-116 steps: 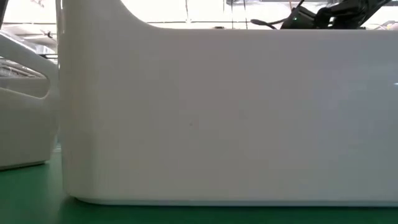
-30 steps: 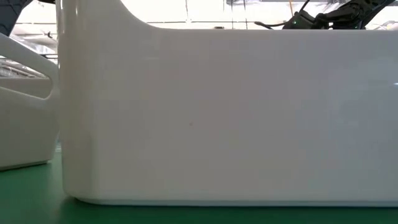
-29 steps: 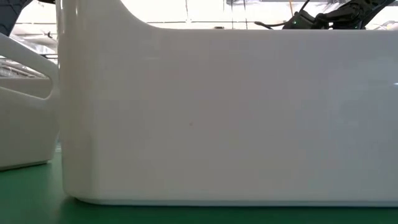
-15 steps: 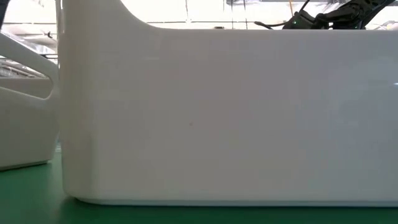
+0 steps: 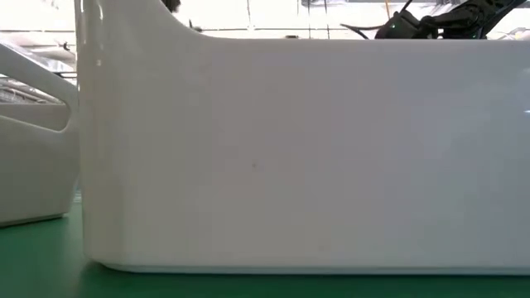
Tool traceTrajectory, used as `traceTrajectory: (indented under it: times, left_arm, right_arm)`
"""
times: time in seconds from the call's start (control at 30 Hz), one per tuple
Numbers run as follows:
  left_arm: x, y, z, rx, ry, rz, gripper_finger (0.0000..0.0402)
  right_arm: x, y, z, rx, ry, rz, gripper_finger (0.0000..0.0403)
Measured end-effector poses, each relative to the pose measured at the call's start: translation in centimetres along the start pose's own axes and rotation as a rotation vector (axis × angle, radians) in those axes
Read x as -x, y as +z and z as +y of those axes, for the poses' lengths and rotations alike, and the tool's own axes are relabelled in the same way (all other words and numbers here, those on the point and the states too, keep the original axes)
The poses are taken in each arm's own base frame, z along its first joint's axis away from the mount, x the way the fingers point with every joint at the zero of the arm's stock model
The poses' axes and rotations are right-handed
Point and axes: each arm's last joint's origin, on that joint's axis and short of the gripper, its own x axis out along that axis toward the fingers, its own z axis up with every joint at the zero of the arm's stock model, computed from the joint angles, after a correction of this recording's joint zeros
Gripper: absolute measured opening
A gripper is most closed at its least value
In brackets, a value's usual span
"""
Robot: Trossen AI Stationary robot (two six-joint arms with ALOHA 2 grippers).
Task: Sort & place blocks by color
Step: Put the light blue block into the transparent bin
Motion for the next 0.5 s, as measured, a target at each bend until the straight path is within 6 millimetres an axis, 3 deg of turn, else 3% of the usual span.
traceTrajectory:
  times: [0.3,0.5]
  left_arm:
    - [7.9,-2.0,-5.4,-0.311,-0.455,-0.180,0.0132]
    - [10.8,-3.9,-7.4,-0.498,-0.646,-0.230,0.0132]
  right_arm:
    - [0.2,1.7,0.7,-0.240,0.219,-0.142,0.0212]
    - [0.6,2.8,1.1,-0.373,0.377,-0.212,0.0212]
